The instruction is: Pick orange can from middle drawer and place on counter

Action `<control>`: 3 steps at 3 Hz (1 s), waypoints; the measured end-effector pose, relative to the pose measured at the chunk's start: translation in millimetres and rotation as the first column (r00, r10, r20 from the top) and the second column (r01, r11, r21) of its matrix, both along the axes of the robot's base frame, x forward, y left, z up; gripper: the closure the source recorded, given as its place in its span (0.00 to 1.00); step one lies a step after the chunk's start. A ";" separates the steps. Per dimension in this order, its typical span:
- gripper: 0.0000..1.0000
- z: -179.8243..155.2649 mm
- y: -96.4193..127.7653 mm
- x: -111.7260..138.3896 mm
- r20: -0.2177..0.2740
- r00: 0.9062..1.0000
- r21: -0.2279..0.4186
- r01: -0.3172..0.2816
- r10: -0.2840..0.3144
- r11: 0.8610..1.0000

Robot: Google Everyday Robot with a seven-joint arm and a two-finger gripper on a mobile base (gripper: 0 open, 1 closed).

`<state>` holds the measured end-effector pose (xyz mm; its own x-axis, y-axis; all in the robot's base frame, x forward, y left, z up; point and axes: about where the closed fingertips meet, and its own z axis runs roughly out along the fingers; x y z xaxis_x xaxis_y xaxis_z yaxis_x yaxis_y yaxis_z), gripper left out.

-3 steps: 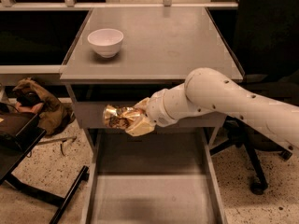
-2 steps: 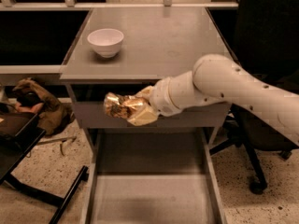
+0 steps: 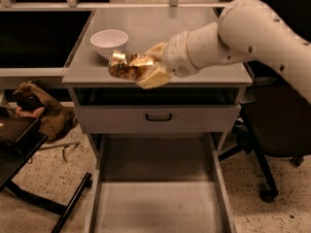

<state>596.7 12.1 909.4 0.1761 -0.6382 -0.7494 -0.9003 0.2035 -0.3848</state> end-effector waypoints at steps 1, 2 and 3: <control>1.00 16.5 -1.5 36.7 0.043 0.998 -0.018 0.040 -0.040 0.999; 1.00 10.3 2.0 78.3 0.046 0.995 -0.052 0.095 -0.093 0.994; 1.00 -12.2 6.4 111.8 0.003 0.991 -0.087 0.134 -0.135 0.987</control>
Offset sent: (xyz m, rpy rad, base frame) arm 0.1318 0.0043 0.0018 -0.1009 -0.0389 -0.1723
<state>708.4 18.5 897.1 0.0822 -0.7190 -0.6902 -0.8681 0.2885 -0.4040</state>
